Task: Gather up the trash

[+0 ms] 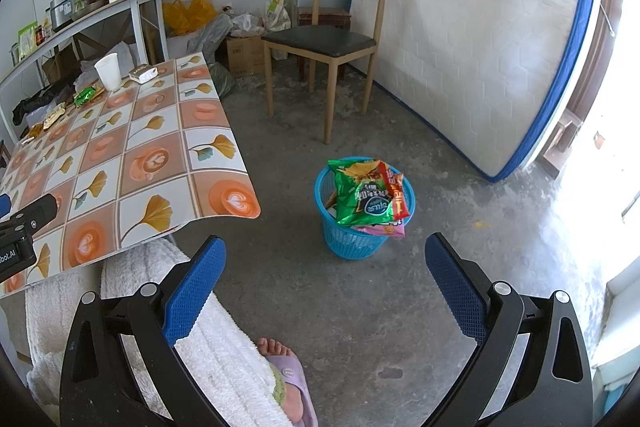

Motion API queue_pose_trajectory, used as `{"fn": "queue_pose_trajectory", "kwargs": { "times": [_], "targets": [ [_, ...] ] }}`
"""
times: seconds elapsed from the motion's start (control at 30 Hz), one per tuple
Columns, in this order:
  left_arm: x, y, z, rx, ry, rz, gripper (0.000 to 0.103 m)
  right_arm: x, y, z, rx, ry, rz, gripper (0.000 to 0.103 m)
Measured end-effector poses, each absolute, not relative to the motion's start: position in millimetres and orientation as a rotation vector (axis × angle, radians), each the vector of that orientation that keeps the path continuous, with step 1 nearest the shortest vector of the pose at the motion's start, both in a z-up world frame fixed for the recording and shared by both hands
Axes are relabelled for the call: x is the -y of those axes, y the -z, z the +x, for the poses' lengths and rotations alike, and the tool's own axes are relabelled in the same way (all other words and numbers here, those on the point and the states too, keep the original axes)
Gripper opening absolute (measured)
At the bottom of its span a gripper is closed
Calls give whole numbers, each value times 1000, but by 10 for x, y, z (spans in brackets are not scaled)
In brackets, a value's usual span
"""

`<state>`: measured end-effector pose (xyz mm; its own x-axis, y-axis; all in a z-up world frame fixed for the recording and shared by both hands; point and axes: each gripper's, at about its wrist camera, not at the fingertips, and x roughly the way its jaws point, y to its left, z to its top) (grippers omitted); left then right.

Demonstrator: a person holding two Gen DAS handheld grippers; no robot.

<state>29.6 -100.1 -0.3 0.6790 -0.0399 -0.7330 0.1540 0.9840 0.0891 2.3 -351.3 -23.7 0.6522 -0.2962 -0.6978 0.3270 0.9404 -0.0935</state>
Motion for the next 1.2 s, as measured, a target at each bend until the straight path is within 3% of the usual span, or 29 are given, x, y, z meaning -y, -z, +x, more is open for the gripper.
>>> {"fn": "queue_pose_trajectory", "kwargs": {
  "times": [1.2],
  "targets": [
    [950,-20,302,-815,104,139,97,3438,187,53,-778,356,42,96]
  ]
}}
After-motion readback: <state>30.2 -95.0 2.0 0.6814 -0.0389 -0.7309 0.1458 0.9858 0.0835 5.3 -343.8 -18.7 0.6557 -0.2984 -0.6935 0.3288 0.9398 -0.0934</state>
